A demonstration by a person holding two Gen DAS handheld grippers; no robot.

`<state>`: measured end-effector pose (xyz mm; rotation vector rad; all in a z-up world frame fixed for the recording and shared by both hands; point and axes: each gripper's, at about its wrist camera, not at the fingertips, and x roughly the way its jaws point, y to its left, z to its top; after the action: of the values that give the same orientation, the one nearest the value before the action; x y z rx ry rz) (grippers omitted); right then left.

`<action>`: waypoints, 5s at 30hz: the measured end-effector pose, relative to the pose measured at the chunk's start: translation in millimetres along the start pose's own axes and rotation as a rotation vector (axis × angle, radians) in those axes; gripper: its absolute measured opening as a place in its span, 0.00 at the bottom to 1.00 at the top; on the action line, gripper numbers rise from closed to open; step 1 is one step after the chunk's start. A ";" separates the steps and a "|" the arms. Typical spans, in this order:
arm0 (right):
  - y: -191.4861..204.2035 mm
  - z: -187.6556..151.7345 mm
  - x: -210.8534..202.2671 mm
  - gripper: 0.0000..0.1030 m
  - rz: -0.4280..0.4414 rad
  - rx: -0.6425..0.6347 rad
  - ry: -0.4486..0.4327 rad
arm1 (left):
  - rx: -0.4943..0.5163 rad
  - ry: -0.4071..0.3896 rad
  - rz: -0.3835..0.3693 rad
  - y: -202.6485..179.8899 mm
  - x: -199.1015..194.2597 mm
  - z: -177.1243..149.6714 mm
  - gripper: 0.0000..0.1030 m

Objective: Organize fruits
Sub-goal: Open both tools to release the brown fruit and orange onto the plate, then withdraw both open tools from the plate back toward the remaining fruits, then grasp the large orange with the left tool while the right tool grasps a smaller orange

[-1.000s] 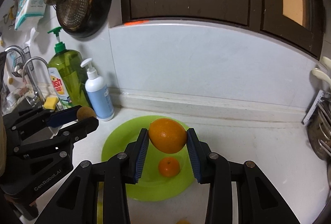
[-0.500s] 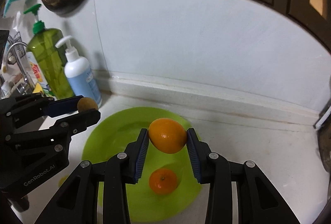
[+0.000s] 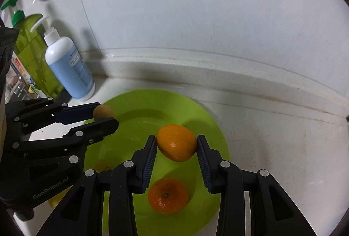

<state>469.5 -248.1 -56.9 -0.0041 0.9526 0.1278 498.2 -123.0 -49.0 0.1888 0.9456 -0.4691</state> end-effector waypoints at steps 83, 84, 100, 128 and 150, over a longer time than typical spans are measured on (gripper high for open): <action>18.6 -225.2 -200.0 0.38 -0.098 0.239 -0.102 | 0.290 -0.207 -0.073 -136.6 -171.5 -199.8 0.48; 18.3 -227.1 -198.1 0.38 -0.098 0.241 -0.095 | 0.293 -0.203 -0.074 -137.4 -169.5 -201.3 0.48; 5.9 -250.4 -157.5 0.38 -0.099 0.321 0.025 | 0.339 -0.113 -0.081 -139.7 -122.3 -210.8 0.48; -3.3 -246.9 -135.9 0.32 -0.090 0.341 0.063 | 0.326 -0.043 -0.127 -144.2 -77.8 -193.9 0.40; 2.1 -236.9 -153.7 0.32 -0.077 0.302 0.007 | 0.257 -0.091 -0.110 -137.3 -108.9 -189.7 0.40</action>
<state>188.9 -276.6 -69.3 0.2369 0.9703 -0.0882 241.2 -143.8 -63.5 0.3467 0.8073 -0.6954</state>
